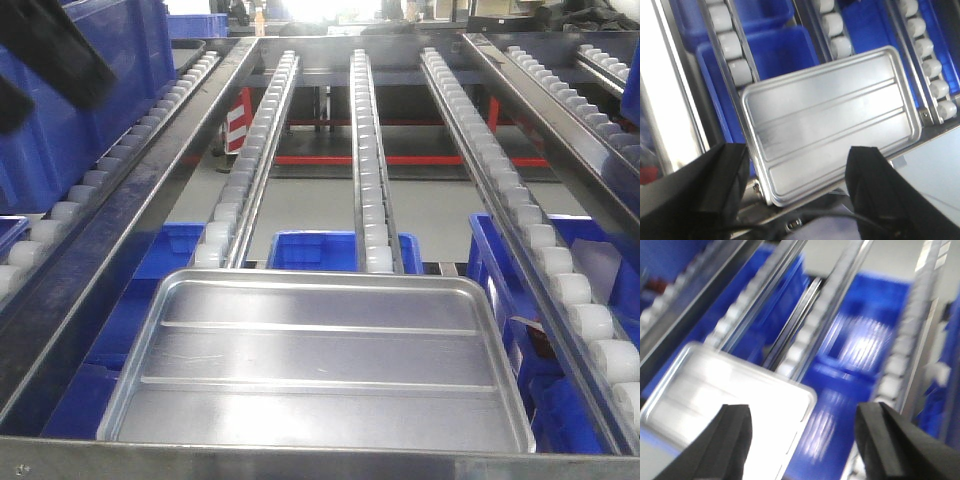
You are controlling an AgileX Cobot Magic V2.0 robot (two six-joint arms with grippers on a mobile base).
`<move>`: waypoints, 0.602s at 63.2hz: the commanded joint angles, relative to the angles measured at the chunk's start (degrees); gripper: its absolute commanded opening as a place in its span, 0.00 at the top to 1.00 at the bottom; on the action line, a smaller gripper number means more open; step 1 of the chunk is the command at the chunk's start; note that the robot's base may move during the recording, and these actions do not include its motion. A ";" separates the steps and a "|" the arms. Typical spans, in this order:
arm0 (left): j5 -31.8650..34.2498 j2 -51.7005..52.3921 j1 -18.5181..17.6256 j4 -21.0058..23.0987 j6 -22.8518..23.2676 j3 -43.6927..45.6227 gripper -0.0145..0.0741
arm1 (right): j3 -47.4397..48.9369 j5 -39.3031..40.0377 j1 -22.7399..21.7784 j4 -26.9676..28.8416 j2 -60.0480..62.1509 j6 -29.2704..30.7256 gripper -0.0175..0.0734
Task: Grab silver tray and stack on right shelf
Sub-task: 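Lower both grippers onto opposite side rims of the silver tray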
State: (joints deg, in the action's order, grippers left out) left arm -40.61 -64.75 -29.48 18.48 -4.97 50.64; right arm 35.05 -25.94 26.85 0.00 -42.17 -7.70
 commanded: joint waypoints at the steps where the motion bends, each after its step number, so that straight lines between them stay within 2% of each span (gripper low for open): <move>1: 0.53 -1.58 -0.05 3.48 -0.01 1.94 0.46 | 2.18 6.20 1.37 0.00 -3.92 -0.03 0.20; 11: -0.49 -5.98 -0.17 3.12 -0.01 2.04 0.46 | 2.24 10.47 1.37 7.30 -11.31 -0.03 0.20; 24: -1.65 -10.81 -0.17 2.48 0.89 2.04 0.46 | 2.25 1.51 1.30 7.99 -19.94 -0.03 0.20; 30: -2.01 -13.46 -0.44 0.79 4.97 2.29 0.47 | 2.95 -0.94 1.30 7.99 -24.28 -1.12 0.20; 38: -3.18 -16.72 -3.75 -6.83 11.68 4.42 0.48 | 5.94 -3.71 1.30 7.92 -30.20 -1.96 0.20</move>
State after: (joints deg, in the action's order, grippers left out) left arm -44.04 -81.47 -31.10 14.87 1.96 51.93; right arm 37.43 -30.49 28.07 7.59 -70.50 -9.17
